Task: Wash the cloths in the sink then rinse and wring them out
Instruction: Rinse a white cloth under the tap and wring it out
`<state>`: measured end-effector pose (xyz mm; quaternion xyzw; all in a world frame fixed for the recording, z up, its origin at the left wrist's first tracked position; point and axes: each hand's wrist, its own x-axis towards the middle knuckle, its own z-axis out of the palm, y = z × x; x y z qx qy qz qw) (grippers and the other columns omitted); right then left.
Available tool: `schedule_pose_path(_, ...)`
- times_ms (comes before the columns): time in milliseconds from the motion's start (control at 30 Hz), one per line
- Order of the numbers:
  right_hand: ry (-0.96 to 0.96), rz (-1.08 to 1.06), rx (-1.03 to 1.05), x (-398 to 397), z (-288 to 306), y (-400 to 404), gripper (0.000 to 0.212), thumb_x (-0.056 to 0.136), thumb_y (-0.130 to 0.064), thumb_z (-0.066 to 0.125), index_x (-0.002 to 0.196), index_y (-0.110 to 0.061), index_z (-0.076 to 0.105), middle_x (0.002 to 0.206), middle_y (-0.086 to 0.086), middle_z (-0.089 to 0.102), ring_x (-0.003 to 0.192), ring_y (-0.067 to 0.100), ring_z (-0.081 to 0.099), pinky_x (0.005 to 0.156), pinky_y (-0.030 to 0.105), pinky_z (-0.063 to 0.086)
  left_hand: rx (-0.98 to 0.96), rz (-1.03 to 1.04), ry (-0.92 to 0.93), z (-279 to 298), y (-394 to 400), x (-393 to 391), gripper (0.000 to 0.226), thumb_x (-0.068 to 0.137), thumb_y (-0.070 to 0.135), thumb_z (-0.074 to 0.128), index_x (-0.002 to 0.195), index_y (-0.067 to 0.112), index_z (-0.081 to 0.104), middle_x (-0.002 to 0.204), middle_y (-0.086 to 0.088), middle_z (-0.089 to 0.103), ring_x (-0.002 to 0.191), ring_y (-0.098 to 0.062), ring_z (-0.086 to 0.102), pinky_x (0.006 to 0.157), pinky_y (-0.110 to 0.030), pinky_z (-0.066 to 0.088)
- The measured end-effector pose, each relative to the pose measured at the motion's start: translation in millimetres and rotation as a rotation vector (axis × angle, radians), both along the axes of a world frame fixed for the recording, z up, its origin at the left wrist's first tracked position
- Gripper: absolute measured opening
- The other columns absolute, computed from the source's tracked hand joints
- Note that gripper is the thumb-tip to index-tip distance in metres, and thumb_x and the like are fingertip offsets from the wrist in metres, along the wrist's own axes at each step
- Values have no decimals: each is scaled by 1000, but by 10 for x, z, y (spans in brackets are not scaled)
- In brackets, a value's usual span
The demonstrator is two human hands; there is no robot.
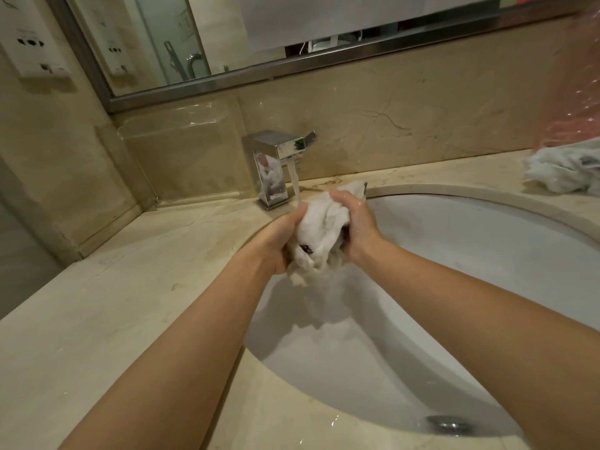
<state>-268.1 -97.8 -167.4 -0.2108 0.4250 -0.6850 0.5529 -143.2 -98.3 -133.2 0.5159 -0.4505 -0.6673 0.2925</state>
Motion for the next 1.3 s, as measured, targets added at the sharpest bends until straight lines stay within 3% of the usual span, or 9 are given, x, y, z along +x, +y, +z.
schedule_pose_path(133, 82, 63, 7, 63, 48, -21, 36, 71, -6, 56, 106, 1, 60, 98, 18, 67, 93, 36, 68, 81, 44, 56, -237, 359, 123, -26, -60, -30, 26, 101, 25, 47, 118, 9, 59, 99, -11, 70, 84, -23, 69, 62, -29, 56)
schedule_pose_path(300, 160, 224, 38, 135, 70, 14, 49, 72, 0, 42, 118, -8, 58, 97, 12, 58, 85, 27, 60, 66, 31, 51, -409, 559, 281, 40, -36, -13, 12, 100, 19, 45, 97, 11, 54, 102, -11, 63, 94, -26, 63, 81, -38, 54)
schedule_pose_path(467, 130, 301, 18, 159, 49, 95, 35, 84, -5, 41, 112, -9, 61, 91, 8, 66, 84, 24, 65, 79, 34, 54, -353, 594, 388, 64, -50, 29, 23, 96, 14, 45, 116, 6, 54, 103, -14, 65, 88, -27, 65, 71, -35, 55)
schedule_pose_path(600, 26, 313, -80, 166, 34, 71, 39, 92, -28, 57, 124, -7, 62, 114, 13, 69, 102, 29, 66, 98, 44, 50, -277, 586, 473, 88, -11, 21, 22, 92, 16, 39, 93, 8, 59, 95, -14, 68, 89, -32, 64, 87, -40, 53)
schedule_pose_path(700, 52, 211, -32, 248, -1, 19, 55, 84, -51, 65, 124, -13, 62, 114, 12, 70, 103, 30, 68, 97, 46, 51, -265, 520, 284, 46, -49, 12, 42, 76, 43, 44, 93, 10, 63, 105, -15, 70, 103, -33, 64, 96, -43, 49)
schedule_pose_path(767, 65, 131, -13, 272, -19, -17, 60, 80, -59, 62, 120, -15, 64, 111, 10, 71, 102, 29, 69, 97, 47, 51, -320, 424, 111, 27, -33, -44, 68, 67, 61, 49, 111, 11, 63, 110, -11, 68, 106, -32, 63, 98, -45, 47)
schedule_pose_path(900, 152, -4, -11, 263, 86, -13, 48, 92, -57, 51, 113, -16, 65, 111, 7, 69, 105, 26, 65, 99, 44, 49, -454, 400, -122, -12, 31, -130, 72, 88, 56, 54, 144, 23, 25, 134, -8, 49, 117, -30, 52, 99, -42, 42)
schedule_pose_path(1067, 372, -128, 49, 339, 142, 9, 53, 91, -62, 45, 110, -17, 65, 105, 6, 70, 99, 28, 66, 95, 45, 51, -461, 372, -74, -25, 61, -157, 47, 90, 51, 56, 125, 22, 47, 116, -4, 64, 103, -24, 63, 95, -45, 50)
schedule_pose_path(1300, 334, -174, 115, 305, 180, 83, 40, 94, -51, 52, 84, -13, 63, 99, 9, 69, 92, 29, 64, 91, 38, 51, -454, 379, -43, 5, 21, -224, 28, 95, 42, 53, 102, 17, 62, 104, -7, 69, 97, -26, 65, 93, -40, 51)
